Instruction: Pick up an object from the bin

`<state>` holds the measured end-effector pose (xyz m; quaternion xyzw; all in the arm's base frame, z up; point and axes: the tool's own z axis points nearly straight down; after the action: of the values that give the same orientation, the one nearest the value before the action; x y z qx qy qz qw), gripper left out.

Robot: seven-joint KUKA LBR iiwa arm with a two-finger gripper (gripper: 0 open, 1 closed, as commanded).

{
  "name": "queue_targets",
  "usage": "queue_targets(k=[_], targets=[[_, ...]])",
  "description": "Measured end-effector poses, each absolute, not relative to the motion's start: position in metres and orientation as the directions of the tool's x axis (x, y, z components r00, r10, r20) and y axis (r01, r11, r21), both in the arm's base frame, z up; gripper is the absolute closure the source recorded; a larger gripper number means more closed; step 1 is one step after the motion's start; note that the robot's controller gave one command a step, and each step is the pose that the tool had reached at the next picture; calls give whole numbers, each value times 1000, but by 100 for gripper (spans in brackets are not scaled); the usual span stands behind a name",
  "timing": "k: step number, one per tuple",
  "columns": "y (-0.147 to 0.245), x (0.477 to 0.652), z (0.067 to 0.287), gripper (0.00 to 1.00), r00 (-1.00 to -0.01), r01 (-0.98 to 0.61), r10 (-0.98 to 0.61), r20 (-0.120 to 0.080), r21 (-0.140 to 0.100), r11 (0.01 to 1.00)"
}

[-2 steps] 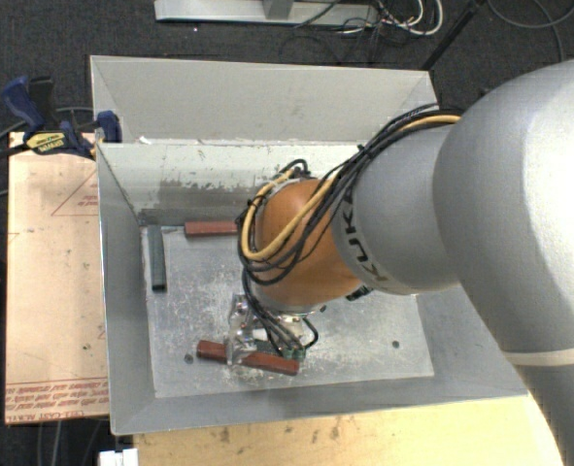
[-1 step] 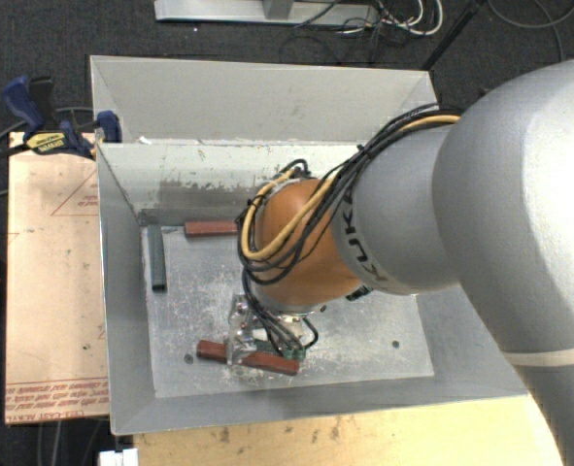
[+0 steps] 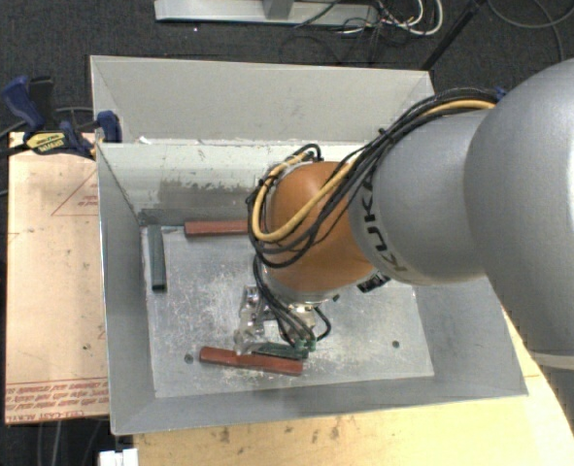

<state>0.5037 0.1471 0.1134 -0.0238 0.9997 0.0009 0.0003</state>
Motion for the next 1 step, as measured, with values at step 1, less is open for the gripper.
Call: queue_targets(k=[1], targets=[[154, 506, 151, 0, -999, -42, -42, -1, 2, 999]])
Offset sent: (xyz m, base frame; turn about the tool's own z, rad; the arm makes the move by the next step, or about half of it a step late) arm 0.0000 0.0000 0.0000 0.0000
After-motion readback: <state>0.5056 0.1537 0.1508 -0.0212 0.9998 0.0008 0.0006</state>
